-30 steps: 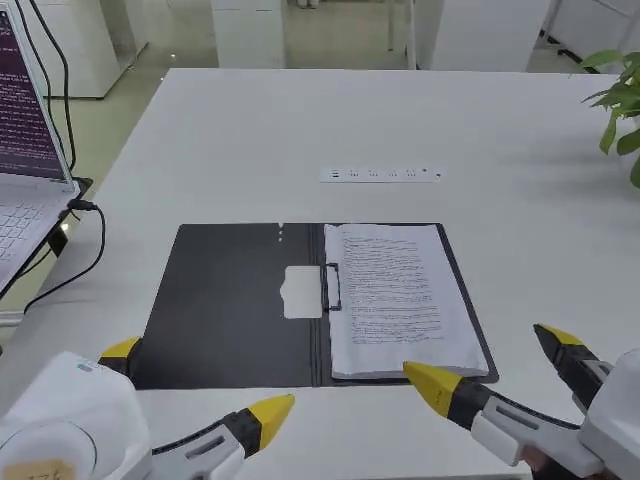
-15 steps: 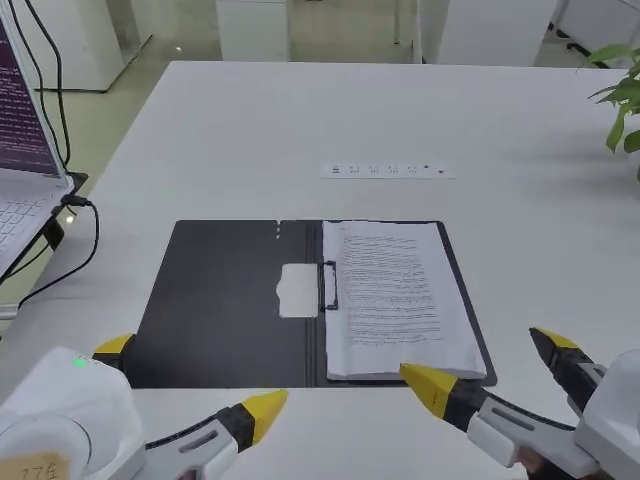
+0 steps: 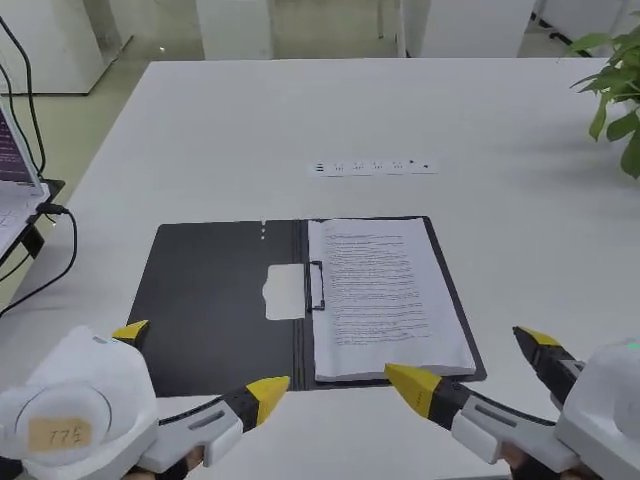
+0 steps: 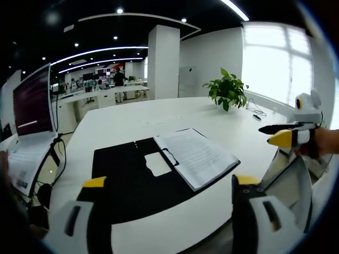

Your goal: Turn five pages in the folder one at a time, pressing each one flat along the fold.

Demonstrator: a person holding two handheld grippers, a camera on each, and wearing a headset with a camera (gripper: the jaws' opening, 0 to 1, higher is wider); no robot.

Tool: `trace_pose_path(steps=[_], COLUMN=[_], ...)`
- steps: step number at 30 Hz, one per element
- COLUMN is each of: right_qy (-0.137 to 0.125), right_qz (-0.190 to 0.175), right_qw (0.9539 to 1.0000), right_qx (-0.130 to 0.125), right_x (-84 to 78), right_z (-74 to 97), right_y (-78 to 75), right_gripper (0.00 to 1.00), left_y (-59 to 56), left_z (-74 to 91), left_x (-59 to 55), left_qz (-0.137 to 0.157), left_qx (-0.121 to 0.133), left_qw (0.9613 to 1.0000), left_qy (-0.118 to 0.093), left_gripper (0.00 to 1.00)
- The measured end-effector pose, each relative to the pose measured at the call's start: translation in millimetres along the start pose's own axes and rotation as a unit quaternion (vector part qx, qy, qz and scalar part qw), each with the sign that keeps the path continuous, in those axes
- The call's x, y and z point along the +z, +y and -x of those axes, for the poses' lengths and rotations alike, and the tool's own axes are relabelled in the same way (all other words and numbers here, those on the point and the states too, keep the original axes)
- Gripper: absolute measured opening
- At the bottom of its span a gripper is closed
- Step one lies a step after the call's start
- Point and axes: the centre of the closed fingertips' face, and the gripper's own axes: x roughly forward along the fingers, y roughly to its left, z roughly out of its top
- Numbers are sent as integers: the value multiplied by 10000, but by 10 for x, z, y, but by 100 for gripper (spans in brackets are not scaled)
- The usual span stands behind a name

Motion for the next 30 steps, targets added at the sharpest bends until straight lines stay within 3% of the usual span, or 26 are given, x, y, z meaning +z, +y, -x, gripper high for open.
trace_pose_path(steps=[8,16,23,30], right_qy=[38,76,104,140], right_qz=[-93,-158,-86,106], right_qw=[9999,9998,9999,9998], right_qx=[-102,-78,-89,-61], right_x=[-67,-101,-151,-197], right_z=[48,61,64,38], right_y=[0,49,65,76], right_gripper=[100,99,98,97], left_y=[-187,-247,-324,-475], left_z=[-264,-496,-700,-963], left_x=[1,-3,10,-16], left_qz=[-140,-221,-346,-467], left_qx=[-389,-618,-789,-992], left_qw=[9991,9977,9959,9932], left_qy=[94,188,272,403], left_gripper=[93,93,92,92])
